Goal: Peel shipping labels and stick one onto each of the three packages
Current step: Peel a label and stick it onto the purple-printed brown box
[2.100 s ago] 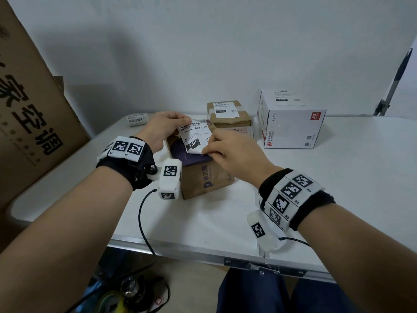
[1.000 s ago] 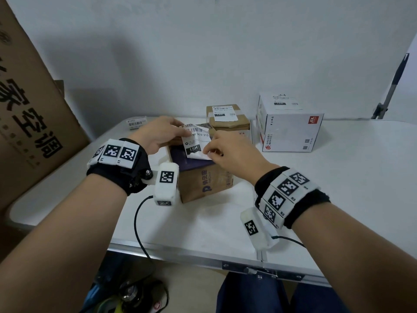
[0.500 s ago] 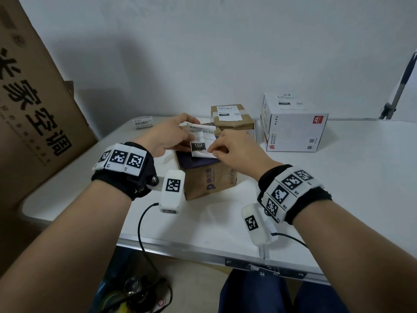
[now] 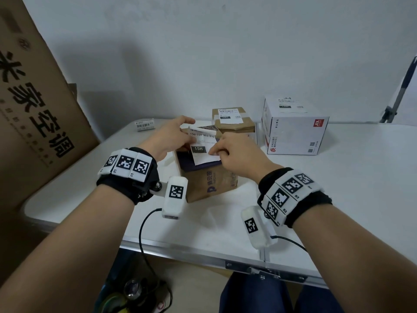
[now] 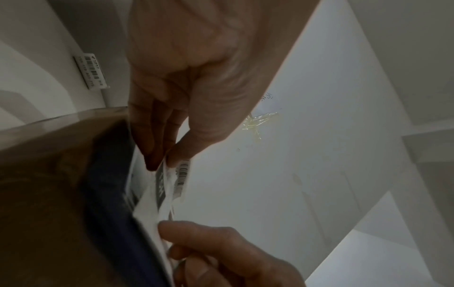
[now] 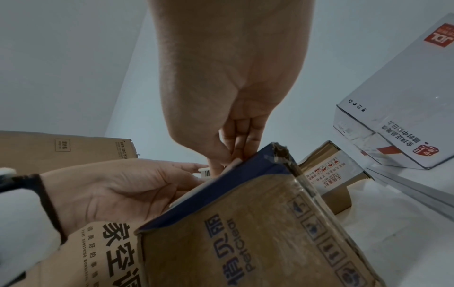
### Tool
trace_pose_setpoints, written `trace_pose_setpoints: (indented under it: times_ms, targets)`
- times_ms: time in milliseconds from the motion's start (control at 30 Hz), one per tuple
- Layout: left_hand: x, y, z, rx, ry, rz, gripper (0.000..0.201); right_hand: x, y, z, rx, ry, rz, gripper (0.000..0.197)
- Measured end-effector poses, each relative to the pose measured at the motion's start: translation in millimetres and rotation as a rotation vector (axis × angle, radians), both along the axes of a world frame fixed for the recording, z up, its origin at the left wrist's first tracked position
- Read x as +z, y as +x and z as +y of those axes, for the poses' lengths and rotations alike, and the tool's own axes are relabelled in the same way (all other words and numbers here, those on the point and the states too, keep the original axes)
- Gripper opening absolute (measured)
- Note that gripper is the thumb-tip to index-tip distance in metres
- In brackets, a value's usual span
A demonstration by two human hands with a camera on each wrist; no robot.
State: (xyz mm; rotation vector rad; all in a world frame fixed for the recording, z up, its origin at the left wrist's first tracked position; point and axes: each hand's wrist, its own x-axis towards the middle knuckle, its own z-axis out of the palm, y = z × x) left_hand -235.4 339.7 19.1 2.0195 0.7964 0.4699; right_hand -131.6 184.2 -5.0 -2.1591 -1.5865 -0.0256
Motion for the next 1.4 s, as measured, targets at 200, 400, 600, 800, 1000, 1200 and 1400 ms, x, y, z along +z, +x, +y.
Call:
trace_pose_setpoints:
  times_ms: [200, 400, 600, 800, 1000, 1200, 1400]
  targets:
    - [-10, 1, 7, 0.038, 0.102, -0.02, 0.044, -4, 1, 3, 0.014, 0.004, -0.03, 0.029]
    - [-22, 1, 9, 0.092, 0.194, -0.016, 0.04, 3, 8, 8, 0.032, 0.015, 0.022, 0.029]
    - [-25, -2, 5, 0.145, 0.334, 0.035, 0.039, 6, 12, 20, 0.045, -0.034, 0.014, 0.03]
    - [-22, -6, 2, 0.197, 0.388, 0.01, 0.024, 5, 17, 28, 0.039, -0.094, 0.012, 0.034]
    - [-18, -12, -17, -0.006, 0.476, 0.02, 0.01, 7, 18, 33, 0.047, -0.128, -0.015, 0.035]
    - [-20, -18, -30, -0.071, 0.606, 0.031, 0.024, 12, 20, 32, 0.053, -0.165, -0.035, 0.038]
    - [-28, -24, -31, -0.279, 0.655, 0.19, 0.046, 14, 19, 31, 0.058, -0.175, 0.004, 0.038]
